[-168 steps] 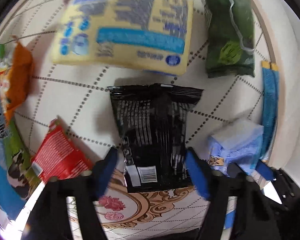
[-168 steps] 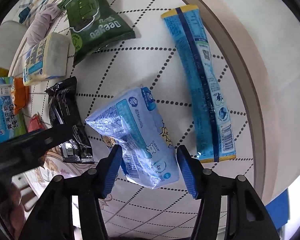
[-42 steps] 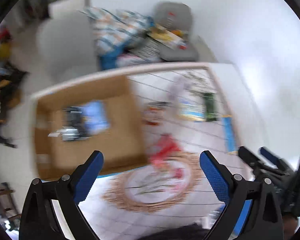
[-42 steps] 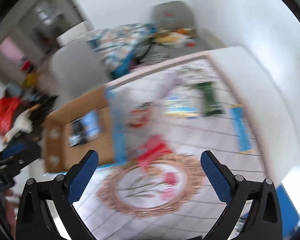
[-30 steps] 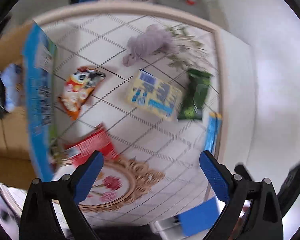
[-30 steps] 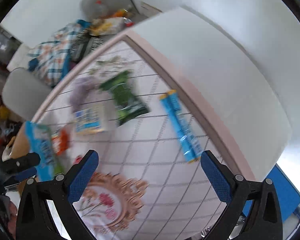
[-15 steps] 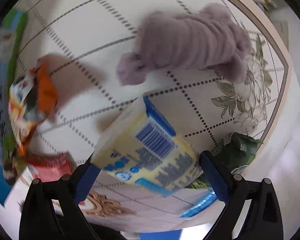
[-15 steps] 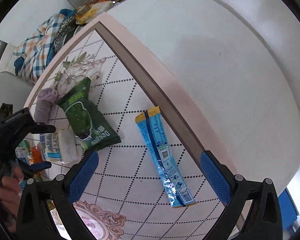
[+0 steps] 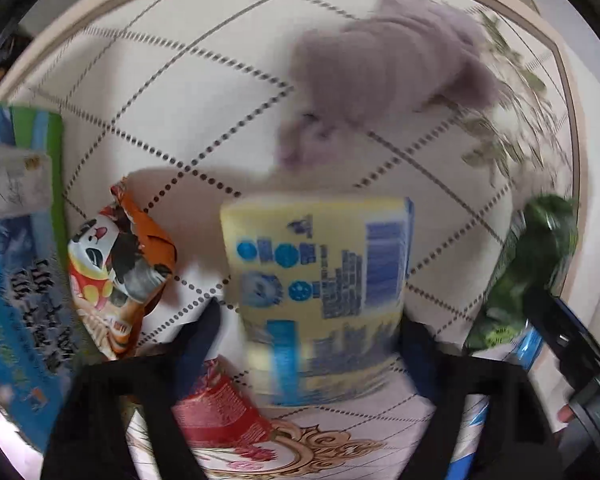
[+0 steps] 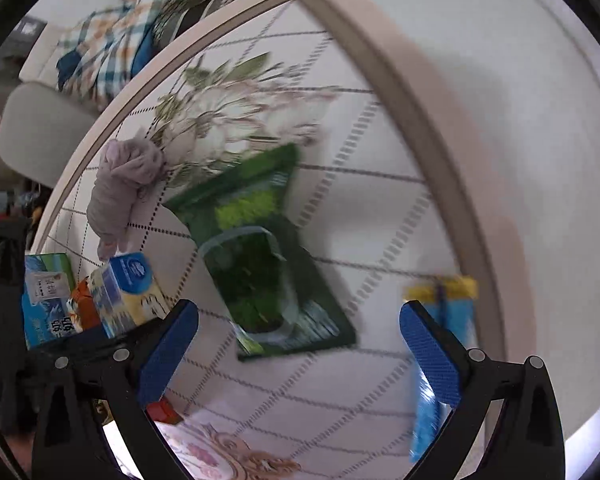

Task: Organize soft objects
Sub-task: 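Grasp the yellow milk carton with the left tool while the right tool grasps the green bag, then lower the carton and green bag into the box and open both tools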

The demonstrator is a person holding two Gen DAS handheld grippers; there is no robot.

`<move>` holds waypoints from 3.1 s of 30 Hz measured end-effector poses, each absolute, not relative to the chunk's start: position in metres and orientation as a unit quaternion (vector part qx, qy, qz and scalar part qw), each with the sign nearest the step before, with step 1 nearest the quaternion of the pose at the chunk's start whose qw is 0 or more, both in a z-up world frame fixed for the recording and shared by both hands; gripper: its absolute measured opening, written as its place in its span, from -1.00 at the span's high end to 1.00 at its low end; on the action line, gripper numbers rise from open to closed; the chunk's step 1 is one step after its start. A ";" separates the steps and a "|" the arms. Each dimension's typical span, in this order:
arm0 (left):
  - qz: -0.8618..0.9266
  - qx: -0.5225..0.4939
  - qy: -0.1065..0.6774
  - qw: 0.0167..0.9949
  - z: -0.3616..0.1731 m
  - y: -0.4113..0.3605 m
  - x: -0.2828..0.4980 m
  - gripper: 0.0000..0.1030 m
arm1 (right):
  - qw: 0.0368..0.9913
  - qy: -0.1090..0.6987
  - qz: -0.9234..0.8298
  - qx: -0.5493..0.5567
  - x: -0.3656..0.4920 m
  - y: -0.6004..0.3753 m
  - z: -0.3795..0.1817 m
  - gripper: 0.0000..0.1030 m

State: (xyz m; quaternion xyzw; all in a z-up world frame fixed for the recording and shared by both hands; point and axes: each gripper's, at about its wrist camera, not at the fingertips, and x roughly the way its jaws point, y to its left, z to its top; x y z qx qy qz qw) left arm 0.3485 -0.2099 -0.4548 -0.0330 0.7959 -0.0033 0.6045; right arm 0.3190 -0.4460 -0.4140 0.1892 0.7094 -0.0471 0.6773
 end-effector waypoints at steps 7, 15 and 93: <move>-0.002 -0.008 0.770 0.638 -0.439 -0.222 0.333 -0.17 | 0.666 0.727 -0.054 0.159 0.335 -0.427 -0.431 0.09; -0.061 -0.038 0.729 0.680 -0.365 -0.228 0.296 -0.17 | 0.676 0.716 -0.033 0.170 0.308 -0.412 -0.390 0.29; 0.066 -0.033 0.645 0.761 -0.262 0.189 0.254 -0.92 | 0.746 0.663 0.061 -0.025 0.274 0.004 -0.284 -0.99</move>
